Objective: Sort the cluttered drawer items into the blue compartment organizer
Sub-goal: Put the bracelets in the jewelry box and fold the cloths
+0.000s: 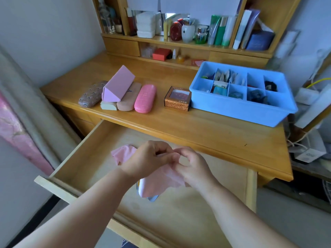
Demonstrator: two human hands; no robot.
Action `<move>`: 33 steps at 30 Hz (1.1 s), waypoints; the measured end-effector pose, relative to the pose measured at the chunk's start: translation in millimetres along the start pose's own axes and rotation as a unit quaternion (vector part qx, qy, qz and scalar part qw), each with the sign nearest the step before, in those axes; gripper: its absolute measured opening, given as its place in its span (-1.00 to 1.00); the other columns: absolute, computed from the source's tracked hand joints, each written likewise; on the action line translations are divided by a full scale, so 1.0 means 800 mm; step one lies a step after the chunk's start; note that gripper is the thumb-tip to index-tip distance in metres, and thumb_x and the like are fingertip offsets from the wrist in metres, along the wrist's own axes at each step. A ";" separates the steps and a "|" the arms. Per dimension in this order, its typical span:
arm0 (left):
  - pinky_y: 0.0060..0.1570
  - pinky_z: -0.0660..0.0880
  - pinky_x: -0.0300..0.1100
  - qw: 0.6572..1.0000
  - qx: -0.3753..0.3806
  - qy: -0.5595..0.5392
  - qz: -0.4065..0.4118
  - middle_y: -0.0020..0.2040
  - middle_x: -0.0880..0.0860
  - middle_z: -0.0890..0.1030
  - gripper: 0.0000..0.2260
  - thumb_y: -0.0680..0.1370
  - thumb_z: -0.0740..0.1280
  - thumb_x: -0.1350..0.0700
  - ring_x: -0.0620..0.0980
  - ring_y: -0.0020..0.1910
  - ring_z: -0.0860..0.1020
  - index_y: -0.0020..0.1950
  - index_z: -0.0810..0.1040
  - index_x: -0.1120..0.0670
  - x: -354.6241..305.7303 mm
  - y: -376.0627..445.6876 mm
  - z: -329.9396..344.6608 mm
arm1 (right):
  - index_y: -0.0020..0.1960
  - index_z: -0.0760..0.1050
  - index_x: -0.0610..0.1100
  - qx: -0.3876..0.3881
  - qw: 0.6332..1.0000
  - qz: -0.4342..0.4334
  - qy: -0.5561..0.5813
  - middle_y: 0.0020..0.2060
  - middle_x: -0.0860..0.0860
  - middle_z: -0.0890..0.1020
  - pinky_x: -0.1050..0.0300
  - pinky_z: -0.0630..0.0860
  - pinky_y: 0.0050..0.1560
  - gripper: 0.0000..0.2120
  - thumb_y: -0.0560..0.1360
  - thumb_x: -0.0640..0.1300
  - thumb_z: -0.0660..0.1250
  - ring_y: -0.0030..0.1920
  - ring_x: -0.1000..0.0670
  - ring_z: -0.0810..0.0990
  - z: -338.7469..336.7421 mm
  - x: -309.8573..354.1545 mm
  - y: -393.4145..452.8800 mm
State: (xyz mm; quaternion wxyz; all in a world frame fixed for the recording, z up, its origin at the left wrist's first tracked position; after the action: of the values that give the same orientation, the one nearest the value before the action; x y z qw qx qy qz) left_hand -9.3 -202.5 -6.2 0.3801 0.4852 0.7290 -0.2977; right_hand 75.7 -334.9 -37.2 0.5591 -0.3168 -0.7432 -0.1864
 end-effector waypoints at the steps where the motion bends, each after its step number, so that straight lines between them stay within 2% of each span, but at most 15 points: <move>1: -0.40 0.31 -0.48 1.000 0.006 -0.004 0.003 -0.41 -0.17 0.56 -0.88 0.45 0.43 -0.09 -0.28 -0.42 0.45 -0.25 0.61 -0.11 -0.001 0.000 0.002 | -0.23 0.54 0.15 -0.015 1.000 0.001 -0.014 -0.35 0.27 0.56 0.46 0.31 -0.39 -0.89 0.43 -0.05 0.39 -0.31 0.27 0.49 -0.009 -0.001 -0.005; 2: -0.40 0.29 -0.43 1.000 0.011 0.006 0.004 -0.42 -0.16 0.51 -0.87 0.43 0.45 -0.12 -0.24 -0.43 0.41 -0.26 0.60 -0.13 -0.001 0.000 0.003 | -0.31 0.51 0.03 -0.022 1.000 -0.001 -0.017 -0.45 0.19 0.51 0.40 0.27 -0.43 -0.84 0.44 -0.06 0.38 -0.42 0.22 0.41 -0.018 -0.006 -0.009; 4: -0.38 0.26 -0.33 0.998 0.036 0.059 -0.006 -0.40 -0.13 0.47 -0.87 0.39 0.47 -0.12 -0.19 -0.41 0.37 -0.25 0.58 -0.12 0.004 0.000 0.004 | -0.36 0.45 -0.09 -0.012 1.000 -0.001 -0.028 -0.51 0.15 0.41 0.34 0.21 -0.42 -0.76 0.46 -0.15 0.37 -0.46 0.17 0.31 -0.037 -0.010 -0.019; 7: -0.43 0.25 -0.38 0.984 0.092 0.147 -0.042 -0.52 -0.20 0.42 -0.81 0.41 0.45 -0.01 -0.23 -0.48 0.36 -0.36 0.51 -0.08 0.017 -0.006 0.008 | -0.40 0.42 -0.03 0.013 0.996 0.016 -0.088 -0.57 0.18 0.38 0.35 0.23 -0.43 -0.71 0.47 -0.16 0.38 -0.49 0.18 0.28 -0.065 -0.016 -0.029; 10: -0.48 0.24 -0.38 0.973 0.106 0.187 -0.086 -0.56 -0.16 0.37 -0.80 0.42 0.43 0.03 -0.20 -0.51 0.34 -0.37 0.50 0.00 0.034 -0.013 0.011 | -0.32 0.49 -0.07 0.030 0.993 0.059 -0.096 -0.57 0.16 0.46 0.34 0.28 -0.43 -0.79 0.49 -0.15 0.36 -0.52 0.18 0.34 -0.088 -0.028 -0.032; 13: -0.46 0.30 -0.41 0.978 0.030 0.183 -0.096 -0.51 -0.12 0.43 -0.86 0.45 0.43 0.06 -0.23 -0.51 0.39 -0.30 0.58 -0.02 0.040 -0.017 0.015 | -0.23 0.53 -0.14 0.027 0.994 0.092 -0.042 -0.45 0.01 0.64 0.14 0.55 -0.21 -0.87 0.50 -0.21 0.35 -0.40 0.07 0.57 -0.099 -0.034 -0.032; 15: -0.46 0.34 -0.44 0.988 -0.063 0.115 -0.082 -0.52 -0.14 0.50 -0.83 0.46 0.44 0.12 -0.25 -0.53 0.44 -0.28 0.57 -0.12 0.034 -0.017 0.014 | -0.23 0.56 -0.12 -0.001 0.996 0.083 -0.013 -0.35 -0.05 0.69 -0.02 0.58 -0.05 -0.87 0.48 -0.27 0.35 -0.29 -0.01 0.63 -0.103 -0.032 -0.028; 17: -0.39 0.45 -0.42 0.990 -0.124 0.034 -0.052 -0.44 -0.17 0.60 -0.75 0.45 0.42 0.22 -0.24 -0.45 0.55 -0.24 0.60 -0.15 0.025 -0.019 0.012 | -0.23 0.58 -0.07 -0.032 0.998 0.056 -0.009 -0.29 -0.06 0.69 0.02 0.55 -0.10 -0.85 0.46 -0.28 0.36 -0.24 -0.02 0.63 -0.107 -0.027 -0.024; 19: -0.26 0.48 -0.45 0.988 -0.150 0.009 -0.023 -0.30 -0.24 0.64 -0.68 0.43 0.40 0.30 -0.28 -0.30 0.59 -0.22 0.60 -0.16 0.022 -0.024 0.013 | -0.23 0.58 -0.02 -0.036 0.999 0.032 0.010 -0.19 -0.01 0.70 0.14 0.49 -0.16 -0.84 0.44 -0.27 0.39 -0.19 0.02 0.63 -0.109 -0.025 -0.025; 21: -0.23 0.42 -0.53 0.992 -0.125 0.006 -0.016 -0.25 -0.29 0.64 -0.69 0.44 0.40 0.30 -0.34 -0.26 0.57 -0.20 0.61 -0.16 0.027 -0.034 0.019 | -0.23 0.58 -0.01 -0.014 1.000 0.017 0.012 -0.13 0.07 0.69 0.25 0.50 -0.15 -0.83 0.42 -0.27 0.41 -0.13 0.09 0.65 -0.108 -0.032 -0.036; 23: -0.20 0.44 -0.47 0.998 -0.057 0.026 -0.025 -0.25 -0.20 0.66 -0.77 0.45 0.41 0.27 -0.30 -0.25 0.58 -0.18 0.64 -0.09 0.043 -0.046 0.032 | -0.23 0.58 -0.03 0.005 0.998 0.021 -0.061 -0.18 0.06 0.69 0.27 0.49 -0.16 -0.87 0.40 -0.23 0.44 -0.18 0.12 0.63 -0.102 -0.053 -0.054; 25: -0.11 0.49 -0.34 0.997 0.033 0.071 -0.028 -0.20 -0.14 0.66 -0.87 0.47 0.41 0.24 -0.24 -0.20 0.58 -0.13 0.68 0.01 0.064 -0.054 0.049 | -0.25 0.57 -0.06 0.034 0.986 0.040 -0.158 -0.27 0.02 0.66 0.24 0.43 -0.20 -0.91 0.40 -0.19 0.45 -0.24 0.08 0.58 -0.090 -0.083 -0.074; 28: -0.10 0.40 -0.36 0.965 0.182 0.186 -0.027 -0.16 -0.15 0.60 -0.87 0.52 0.34 0.08 -0.21 -0.16 0.50 -0.05 0.65 0.08 0.094 -0.059 0.079 | -0.29 0.50 -0.10 0.116 0.955 0.100 -0.253 -0.33 0.08 0.52 0.26 0.31 -0.29 -0.81 0.46 -0.06 0.39 -0.31 0.08 0.45 -0.066 -0.124 -0.094; 30: -0.17 0.35 -0.42 0.954 0.185 0.231 -0.049 -0.25 -0.24 0.50 -0.85 0.53 0.32 0.00 -0.26 -0.21 0.45 -0.05 0.64 0.02 0.108 -0.055 0.088 | -0.32 0.43 -0.09 0.128 0.941 0.133 -0.283 -0.35 0.10 0.46 0.27 0.26 -0.33 -0.74 0.48 0.00 0.34 -0.36 0.12 0.37 -0.059 -0.139 -0.095; 33: -0.35 0.32 -0.47 0.971 0.106 0.187 -0.101 -0.43 -0.26 0.52 -0.84 0.50 0.37 0.02 -0.28 -0.37 0.47 -0.29 0.58 -0.05 0.115 -0.037 0.091 | -0.35 0.41 -0.13 0.061 0.953 0.173 -0.240 -0.46 0.10 0.41 0.22 0.21 -0.40 -0.74 0.47 -0.05 0.33 -0.43 0.10 0.30 -0.061 -0.147 -0.081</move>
State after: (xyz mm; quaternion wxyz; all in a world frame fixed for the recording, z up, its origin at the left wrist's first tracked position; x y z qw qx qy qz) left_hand -39.9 -226.9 -120.9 0.1516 0.4936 0.7969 -0.3137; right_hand 86.4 -443.8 -128.9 0.4061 -0.4417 -0.7990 0.0403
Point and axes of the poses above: each hand's wrist, its own y-axis towards the middle knuckle, its own z-axis out of the palm, x = y × z, the point moved 1 cm from there along y, towards the middle knuckle
